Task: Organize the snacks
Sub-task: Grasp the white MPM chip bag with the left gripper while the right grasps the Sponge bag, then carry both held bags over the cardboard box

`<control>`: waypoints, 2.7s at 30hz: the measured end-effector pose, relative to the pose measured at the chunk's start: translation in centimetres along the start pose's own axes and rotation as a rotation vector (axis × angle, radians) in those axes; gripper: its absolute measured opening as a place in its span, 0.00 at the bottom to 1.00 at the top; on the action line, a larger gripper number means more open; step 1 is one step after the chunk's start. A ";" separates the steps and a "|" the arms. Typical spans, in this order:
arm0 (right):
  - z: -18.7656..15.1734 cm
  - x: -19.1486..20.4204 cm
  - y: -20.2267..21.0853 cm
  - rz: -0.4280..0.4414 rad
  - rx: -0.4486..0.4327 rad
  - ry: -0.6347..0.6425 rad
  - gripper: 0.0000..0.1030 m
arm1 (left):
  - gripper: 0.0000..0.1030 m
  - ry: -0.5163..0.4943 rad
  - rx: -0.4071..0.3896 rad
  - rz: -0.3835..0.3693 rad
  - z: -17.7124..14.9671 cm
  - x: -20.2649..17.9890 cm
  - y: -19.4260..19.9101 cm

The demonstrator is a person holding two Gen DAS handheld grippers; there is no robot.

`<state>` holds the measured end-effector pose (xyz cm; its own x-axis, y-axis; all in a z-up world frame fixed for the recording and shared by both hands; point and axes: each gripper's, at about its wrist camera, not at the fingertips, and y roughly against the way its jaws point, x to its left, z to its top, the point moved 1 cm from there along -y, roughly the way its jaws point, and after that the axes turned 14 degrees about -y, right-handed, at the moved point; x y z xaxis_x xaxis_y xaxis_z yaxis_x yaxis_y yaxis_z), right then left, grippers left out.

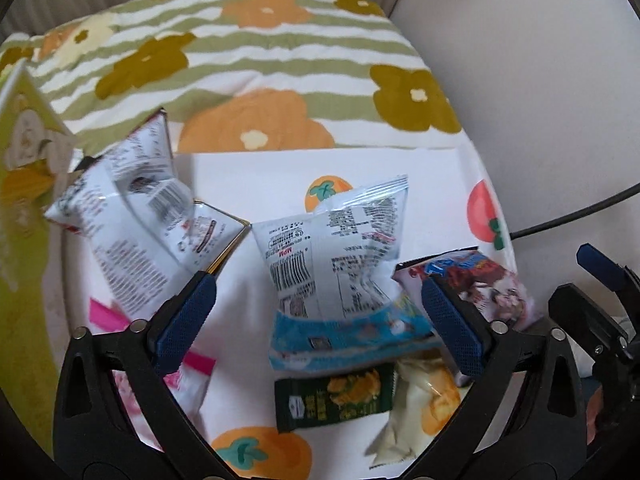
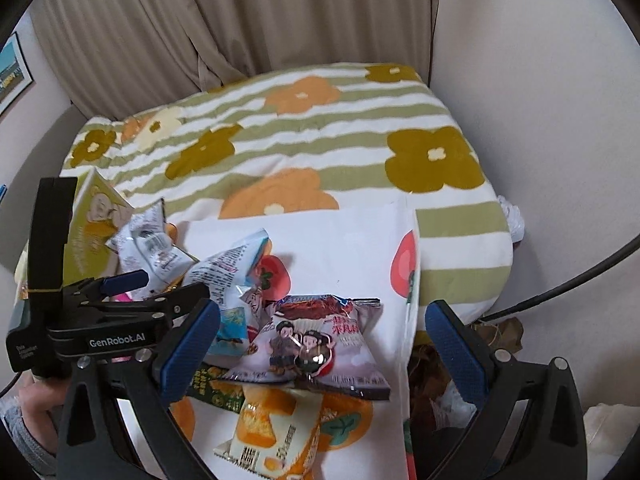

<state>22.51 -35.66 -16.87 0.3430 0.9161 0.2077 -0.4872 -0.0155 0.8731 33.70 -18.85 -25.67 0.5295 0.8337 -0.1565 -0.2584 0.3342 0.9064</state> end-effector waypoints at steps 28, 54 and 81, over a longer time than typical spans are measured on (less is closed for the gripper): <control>-0.4 0.0 -6.4 -0.057 0.175 0.016 0.99 | 0.52 -0.134 0.071 -0.108 0.3 0.1 -2.7; -1.3 0.1 -7.3 -0.037 0.319 0.034 0.62 | 0.51 -0.118 -0.044 -0.087 -0.8 0.1 1.4; 0.0 11.1 8.3 0.200 -0.059 0.210 0.61 | 0.51 0.060 -0.348 0.159 -5.6 5.1 24.0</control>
<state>22.27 -25.57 -7.29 0.0648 0.9602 0.2716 -0.5763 -0.1862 0.7958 25.69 -4.12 -6.90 0.4151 0.9080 -0.0568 -0.5976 0.3192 0.7356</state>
